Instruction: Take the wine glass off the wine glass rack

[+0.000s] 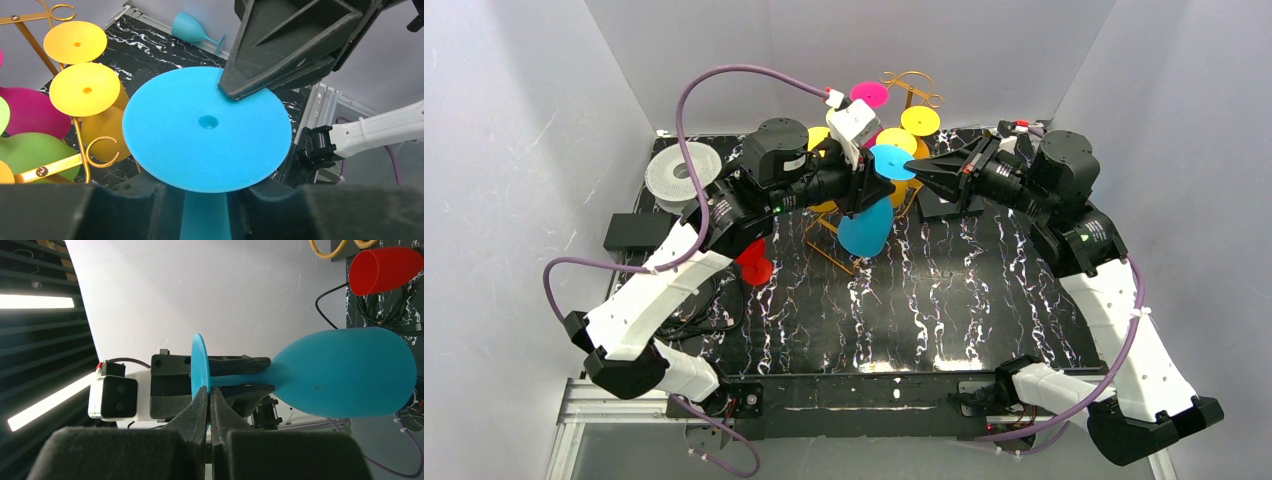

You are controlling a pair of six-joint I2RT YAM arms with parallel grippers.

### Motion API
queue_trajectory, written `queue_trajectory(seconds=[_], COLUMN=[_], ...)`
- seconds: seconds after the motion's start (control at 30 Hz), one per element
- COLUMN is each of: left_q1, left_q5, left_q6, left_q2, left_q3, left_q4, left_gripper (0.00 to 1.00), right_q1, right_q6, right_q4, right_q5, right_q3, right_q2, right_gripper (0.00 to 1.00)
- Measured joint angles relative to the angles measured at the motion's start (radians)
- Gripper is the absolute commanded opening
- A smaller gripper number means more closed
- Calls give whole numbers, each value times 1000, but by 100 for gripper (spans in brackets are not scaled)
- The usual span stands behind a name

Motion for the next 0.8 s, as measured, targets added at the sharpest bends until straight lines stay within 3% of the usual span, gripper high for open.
queue_trajectory(seconds=[0.07, 0.33, 0.6, 0.8], left_q1=[-6, -55, -106, -115], left_q5=[-17, -88, -158, -192], left_q6=[-8, -15, -23, -27], left_q2=[-3, -11, -19, -25], left_q3=[0, 0, 0, 0], left_q4=[9, 6, -18, -14], left_gripper=[0, 0, 0, 0], right_q1=[-5, -12, -11, -13], right_q6=[10, 29, 14, -44], right_q4=[0, 19, 53, 42], right_q5=[-5, -27, -63, -79], right_q3=[-4, -32, -90, -90], right_q2=[-2, -30, -55, -43], right_gripper=[1, 3, 51, 74])
